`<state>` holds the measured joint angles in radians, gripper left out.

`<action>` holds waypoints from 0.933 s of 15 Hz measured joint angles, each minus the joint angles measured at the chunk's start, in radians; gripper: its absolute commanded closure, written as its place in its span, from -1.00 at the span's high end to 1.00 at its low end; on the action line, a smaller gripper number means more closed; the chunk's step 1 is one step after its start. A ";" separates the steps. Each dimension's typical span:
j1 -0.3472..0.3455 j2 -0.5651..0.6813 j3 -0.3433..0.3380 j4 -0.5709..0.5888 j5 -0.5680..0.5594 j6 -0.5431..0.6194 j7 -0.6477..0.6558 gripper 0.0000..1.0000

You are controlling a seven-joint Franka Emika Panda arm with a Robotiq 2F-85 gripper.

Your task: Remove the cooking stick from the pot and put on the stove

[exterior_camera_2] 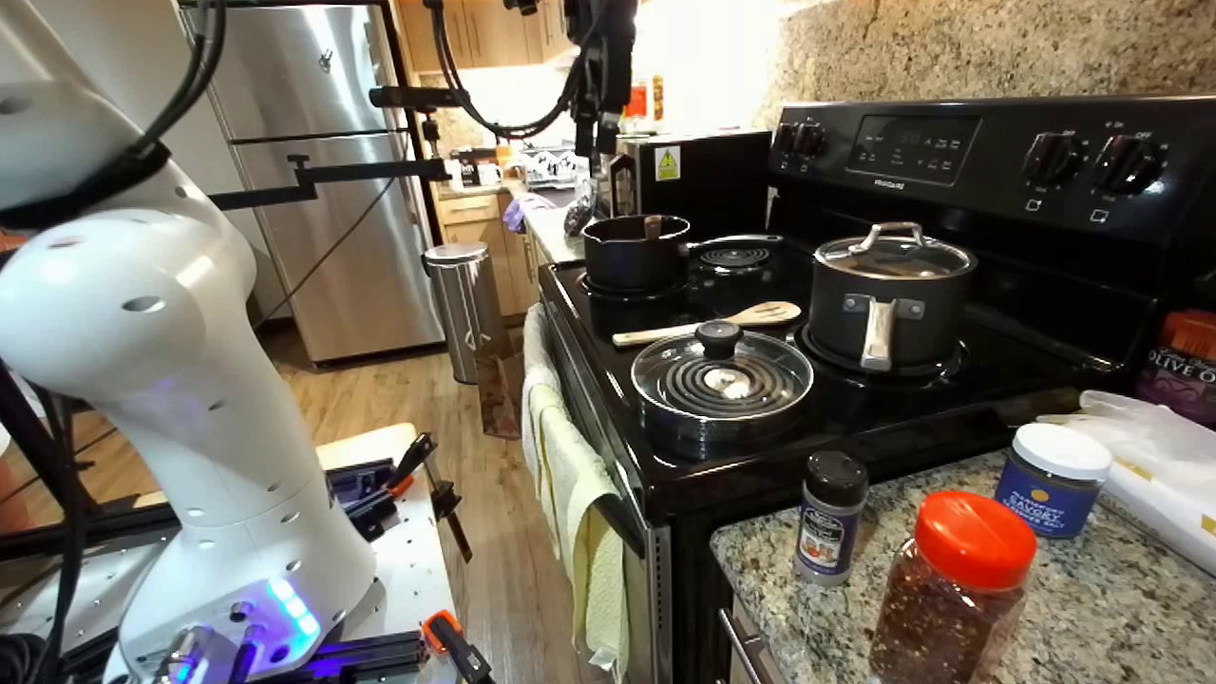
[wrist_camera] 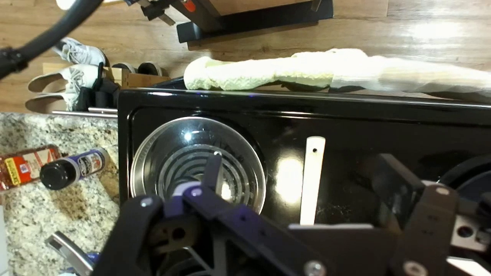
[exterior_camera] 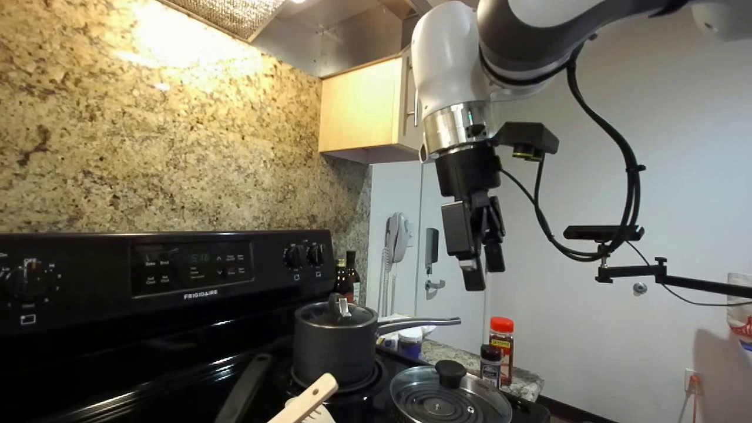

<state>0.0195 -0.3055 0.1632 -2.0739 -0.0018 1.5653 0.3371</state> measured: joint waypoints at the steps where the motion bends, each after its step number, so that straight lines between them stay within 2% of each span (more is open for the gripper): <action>1: 0.002 0.019 0.000 0.021 -0.005 0.000 -0.036 1.00; 9: 0.066 0.253 -0.003 0.242 -0.055 -0.008 -0.349 1.00; 14: 0.120 0.427 0.006 0.412 -0.102 -0.066 -0.516 1.00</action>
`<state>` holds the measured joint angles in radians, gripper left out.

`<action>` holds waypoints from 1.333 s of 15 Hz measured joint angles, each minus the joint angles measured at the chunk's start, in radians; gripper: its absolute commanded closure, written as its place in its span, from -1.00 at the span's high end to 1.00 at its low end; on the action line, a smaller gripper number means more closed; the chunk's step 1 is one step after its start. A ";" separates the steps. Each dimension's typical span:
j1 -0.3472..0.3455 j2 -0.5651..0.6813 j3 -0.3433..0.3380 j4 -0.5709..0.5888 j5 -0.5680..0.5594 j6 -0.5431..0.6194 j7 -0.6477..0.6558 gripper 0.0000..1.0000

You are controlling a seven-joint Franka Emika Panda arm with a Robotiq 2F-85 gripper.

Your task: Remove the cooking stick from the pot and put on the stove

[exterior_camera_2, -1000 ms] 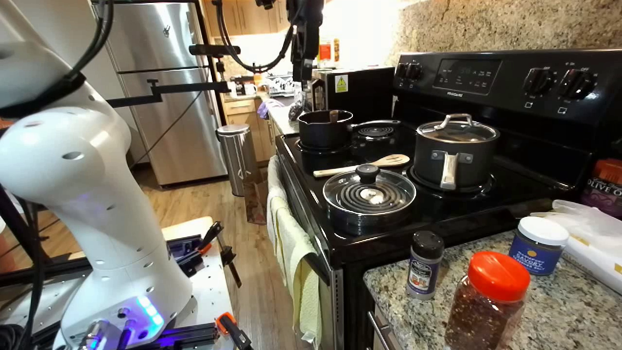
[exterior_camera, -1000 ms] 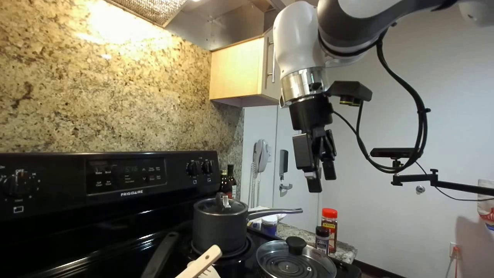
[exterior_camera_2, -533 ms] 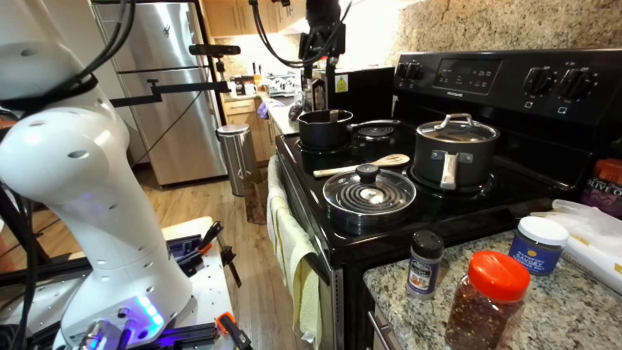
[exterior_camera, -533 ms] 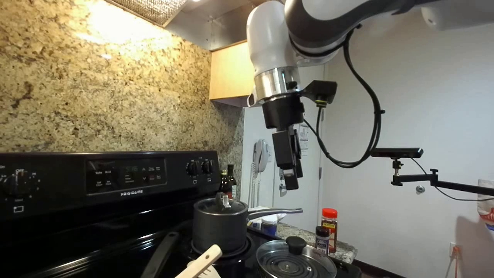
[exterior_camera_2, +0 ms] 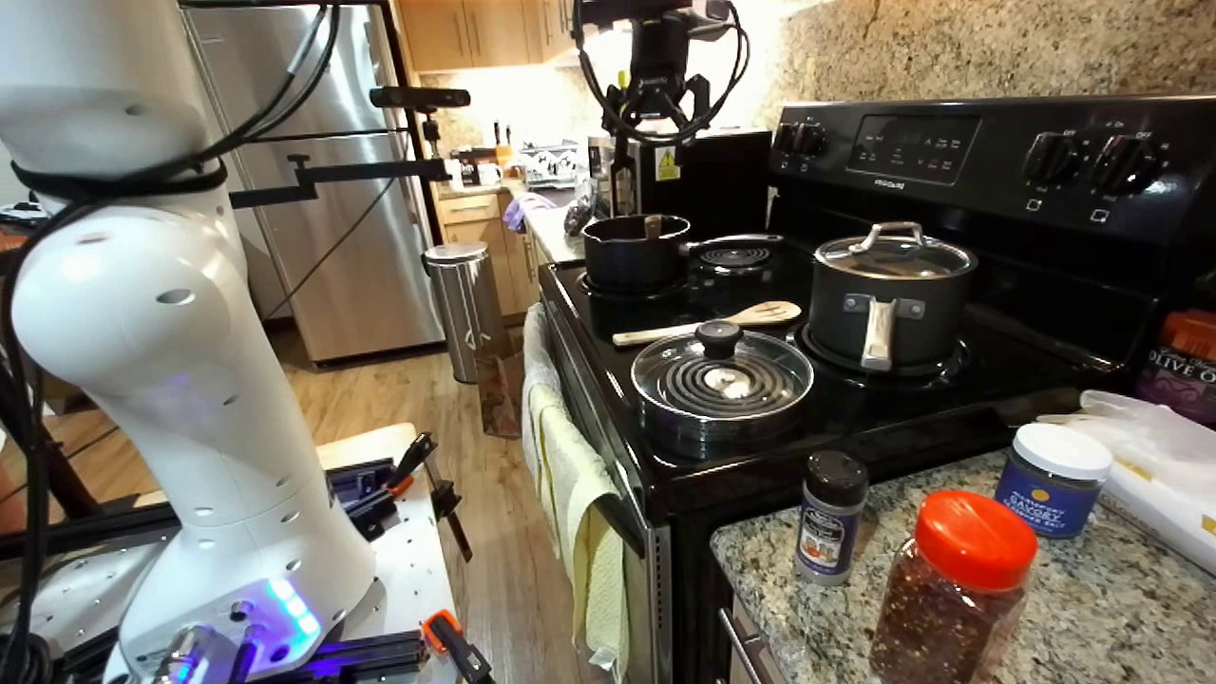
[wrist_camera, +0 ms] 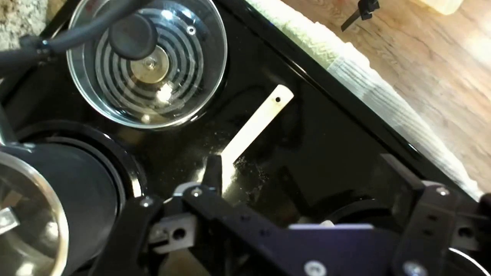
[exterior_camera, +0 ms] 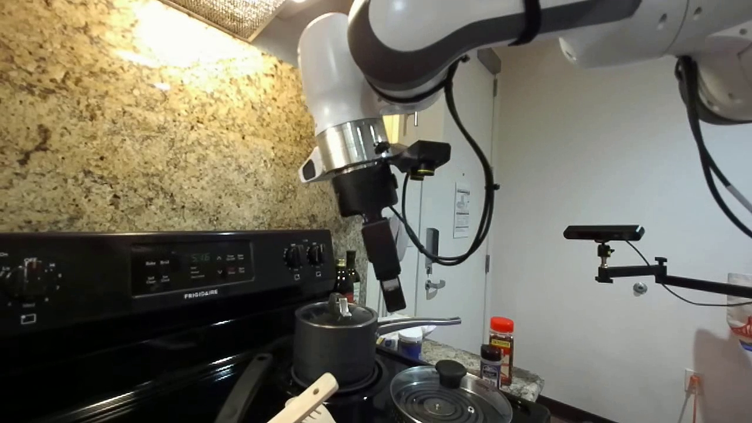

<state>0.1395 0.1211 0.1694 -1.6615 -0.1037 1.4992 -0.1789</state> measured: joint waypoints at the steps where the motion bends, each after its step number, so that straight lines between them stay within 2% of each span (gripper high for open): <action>1: 0.012 0.032 0.004 0.032 -0.010 -0.010 -0.031 1.00; 6: 0.064 0.165 0.025 0.164 -0.058 -0.055 -0.166 1.00; 14: 0.061 0.166 0.020 0.164 -0.056 -0.049 -0.165 1.00; 17: 0.062 0.171 0.022 0.161 -0.053 0.006 -0.191 1.00; 20: 0.061 0.194 0.026 0.159 -0.049 0.091 -0.275 1.00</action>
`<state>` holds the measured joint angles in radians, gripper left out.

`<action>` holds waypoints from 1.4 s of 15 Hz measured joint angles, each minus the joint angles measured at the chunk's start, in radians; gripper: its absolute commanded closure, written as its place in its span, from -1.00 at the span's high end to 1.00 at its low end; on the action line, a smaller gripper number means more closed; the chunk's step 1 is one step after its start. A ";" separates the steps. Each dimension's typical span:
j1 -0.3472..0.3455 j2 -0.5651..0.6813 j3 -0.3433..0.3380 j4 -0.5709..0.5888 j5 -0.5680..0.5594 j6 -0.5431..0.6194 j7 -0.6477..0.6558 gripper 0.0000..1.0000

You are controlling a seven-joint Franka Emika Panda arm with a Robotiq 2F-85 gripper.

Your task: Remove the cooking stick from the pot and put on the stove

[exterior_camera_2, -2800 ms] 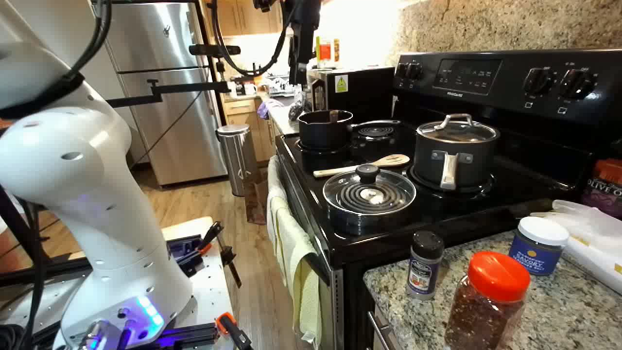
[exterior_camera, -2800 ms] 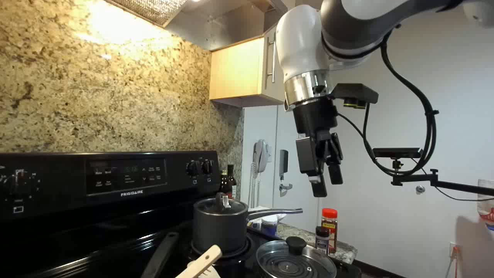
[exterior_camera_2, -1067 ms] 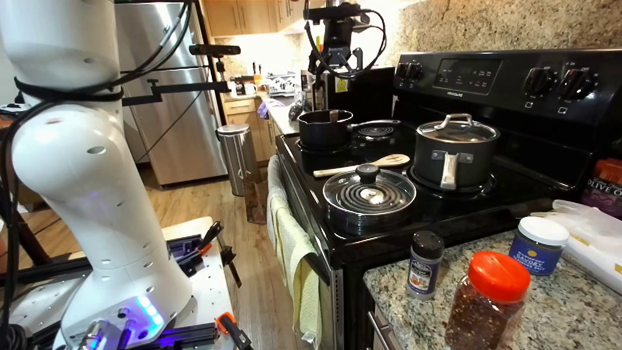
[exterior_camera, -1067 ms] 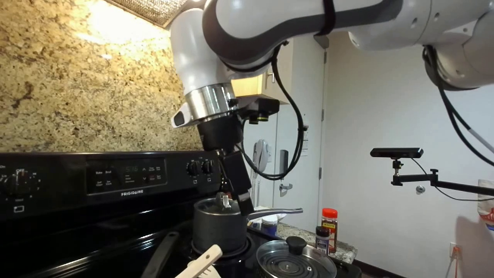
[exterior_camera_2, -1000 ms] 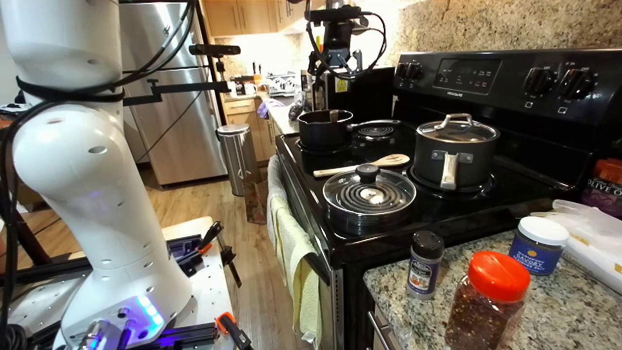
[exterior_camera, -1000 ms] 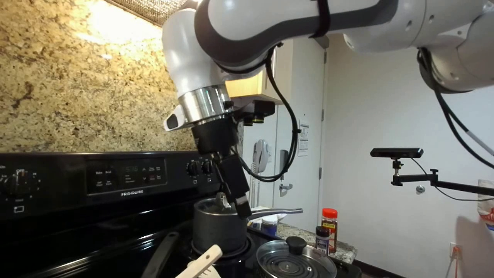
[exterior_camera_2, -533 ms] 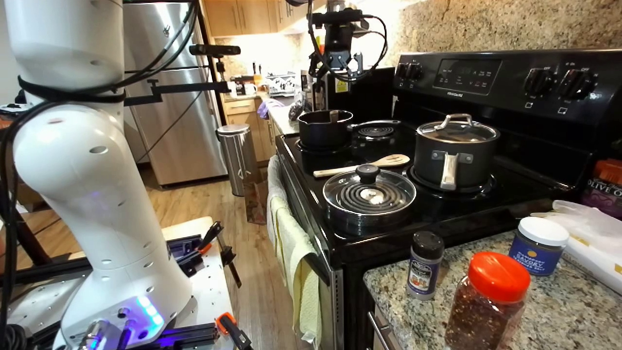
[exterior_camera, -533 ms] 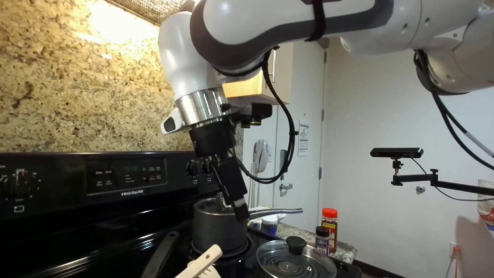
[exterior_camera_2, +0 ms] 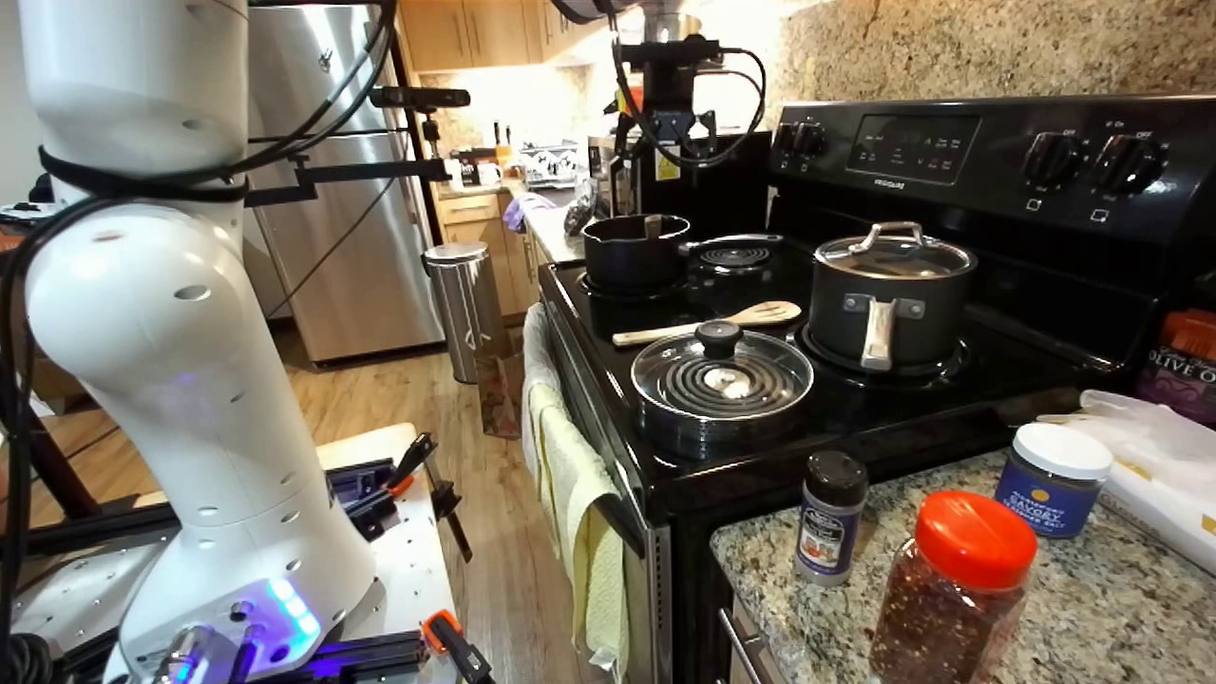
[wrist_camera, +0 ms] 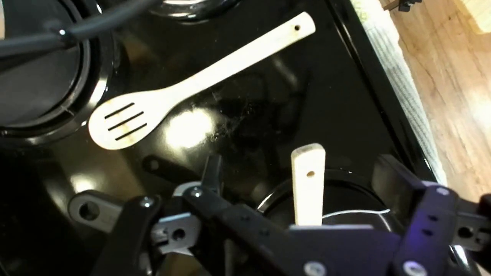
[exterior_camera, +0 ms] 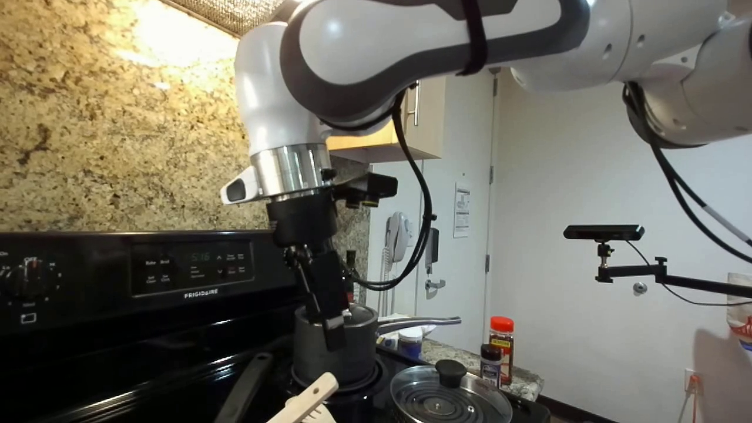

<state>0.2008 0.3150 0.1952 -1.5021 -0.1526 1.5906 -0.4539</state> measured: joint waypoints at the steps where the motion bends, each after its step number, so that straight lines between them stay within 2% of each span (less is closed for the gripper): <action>1: -0.001 0.013 0.002 0.000 0.005 0.020 -0.040 1.00; 6: -0.003 0.085 0.011 0.014 0.020 0.036 -0.206 1.00; 12: 0.000 0.172 0.025 0.063 0.023 0.020 -0.296 0.96; 13: 0.002 0.185 0.027 0.074 0.023 0.015 -0.301 0.46; 14: 0.004 0.198 0.028 0.085 0.023 0.009 -0.304 0.46; 21: 0.017 0.260 0.032 0.167 0.023 -0.029 -0.304 -0.47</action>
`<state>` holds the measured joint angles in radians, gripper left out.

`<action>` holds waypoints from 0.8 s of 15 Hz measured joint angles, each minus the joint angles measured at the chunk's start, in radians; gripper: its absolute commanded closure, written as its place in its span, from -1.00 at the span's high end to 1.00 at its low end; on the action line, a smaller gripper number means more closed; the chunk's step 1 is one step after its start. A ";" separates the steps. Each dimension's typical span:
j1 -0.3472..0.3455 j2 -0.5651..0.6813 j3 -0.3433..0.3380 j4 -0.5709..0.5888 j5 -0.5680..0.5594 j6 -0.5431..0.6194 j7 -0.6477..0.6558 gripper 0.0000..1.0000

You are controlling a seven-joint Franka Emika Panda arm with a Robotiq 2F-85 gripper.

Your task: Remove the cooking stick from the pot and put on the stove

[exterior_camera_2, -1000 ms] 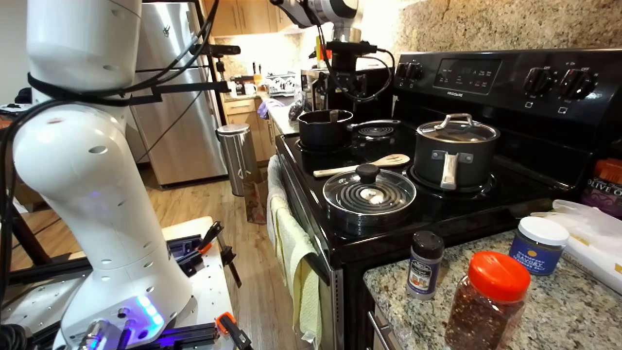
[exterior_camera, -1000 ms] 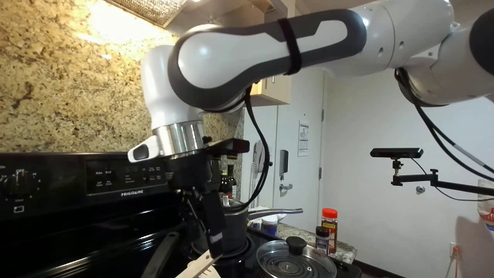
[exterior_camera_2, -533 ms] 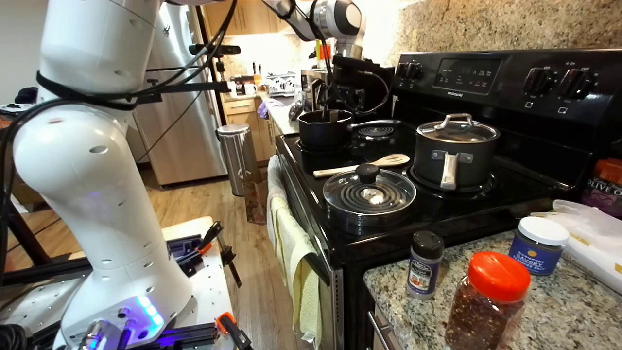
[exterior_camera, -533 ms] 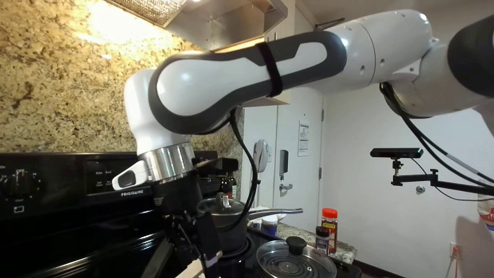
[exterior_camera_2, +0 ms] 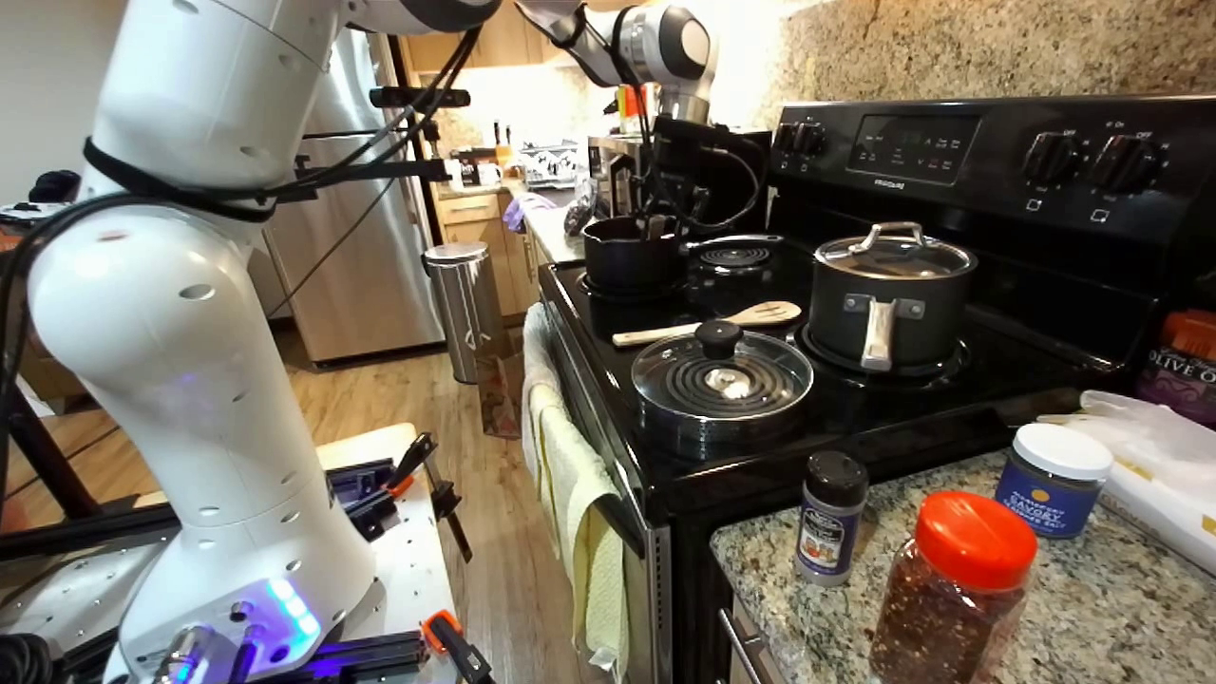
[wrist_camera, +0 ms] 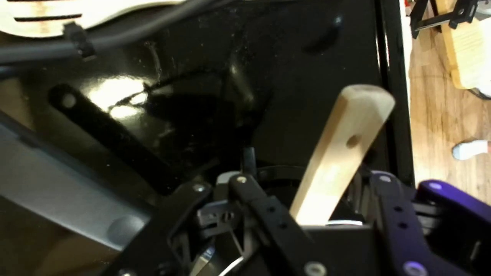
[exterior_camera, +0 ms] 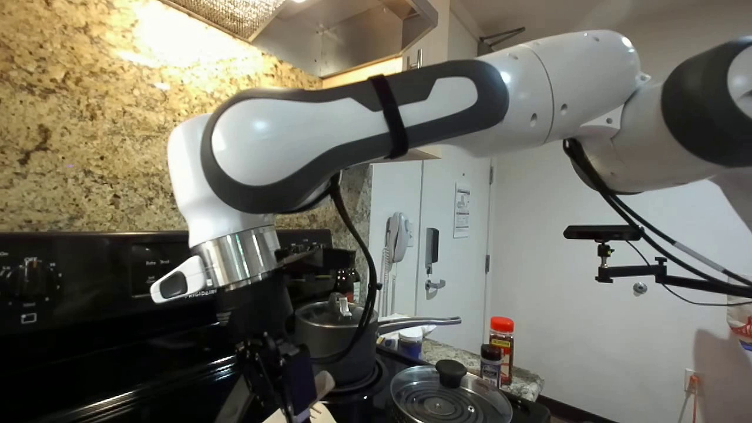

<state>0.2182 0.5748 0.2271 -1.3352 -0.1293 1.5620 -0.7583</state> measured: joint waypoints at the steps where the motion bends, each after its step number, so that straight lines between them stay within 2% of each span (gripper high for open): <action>1: 0.001 0.005 0.000 0.008 0.000 -0.003 0.000 -0.58; 4: 0.002 0.011 0.000 0.023 0.000 -0.006 0.000 -0.94; 6: 0.002 0.012 0.000 0.027 0.000 -0.006 0.000 -1.00; 12: 0.002 0.012 0.000 0.038 0.006 -0.005 0.000 -0.96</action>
<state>0.2198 0.5871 0.2274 -1.2970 -0.1237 1.5567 -0.7583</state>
